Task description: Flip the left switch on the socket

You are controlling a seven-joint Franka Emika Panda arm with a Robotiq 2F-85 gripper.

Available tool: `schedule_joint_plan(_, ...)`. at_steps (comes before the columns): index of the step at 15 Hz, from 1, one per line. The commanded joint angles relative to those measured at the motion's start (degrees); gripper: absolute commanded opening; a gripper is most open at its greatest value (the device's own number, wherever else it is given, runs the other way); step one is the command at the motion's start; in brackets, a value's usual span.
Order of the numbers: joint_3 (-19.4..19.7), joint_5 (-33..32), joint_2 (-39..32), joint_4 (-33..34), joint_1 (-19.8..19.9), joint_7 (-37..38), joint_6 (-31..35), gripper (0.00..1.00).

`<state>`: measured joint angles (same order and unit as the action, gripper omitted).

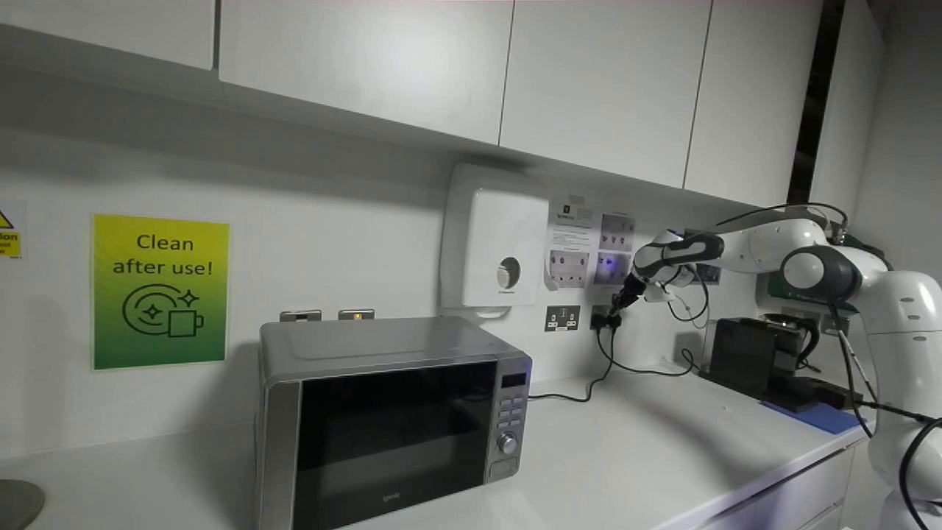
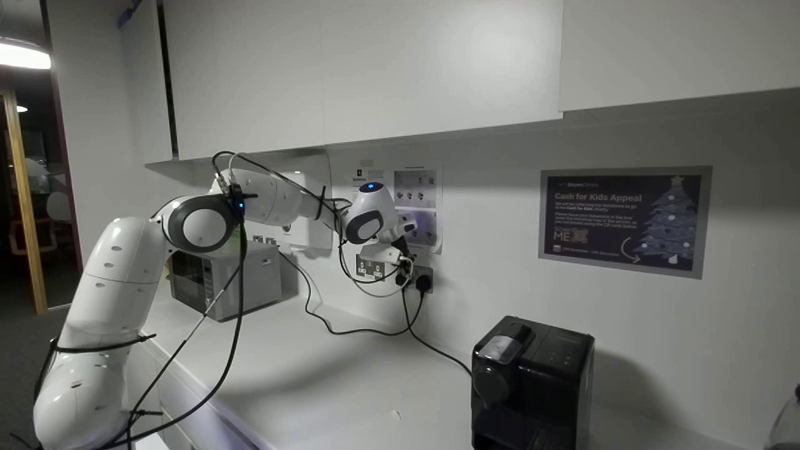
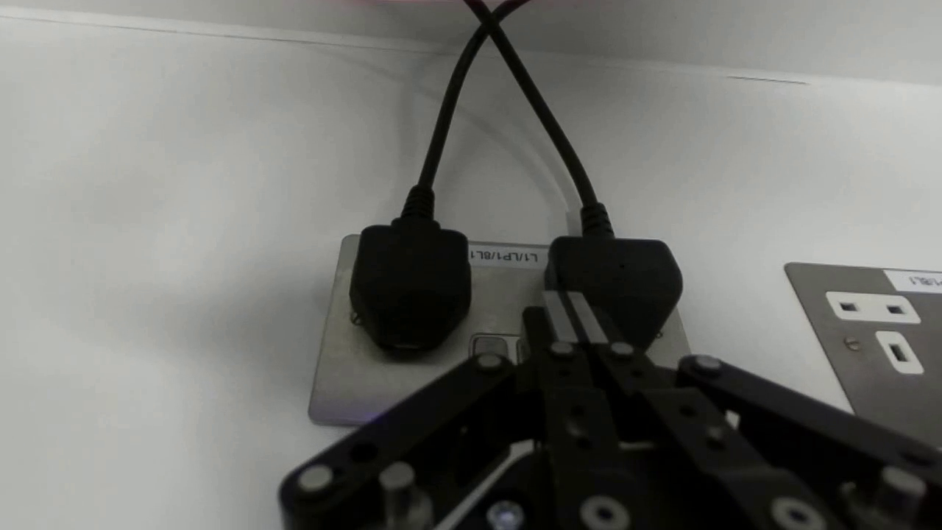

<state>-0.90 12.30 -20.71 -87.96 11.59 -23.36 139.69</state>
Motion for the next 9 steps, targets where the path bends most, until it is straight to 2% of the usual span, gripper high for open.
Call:
schedule_joint_plan(1, -0.65, 0.61, -3.44, 5.41, 0.42, -0.6, -1.06, 0.0)
schedule_joint_plan(9, -0.96, 0.09, -6.04, 9.41, 0.83, -0.54, -1.98, 0.0)
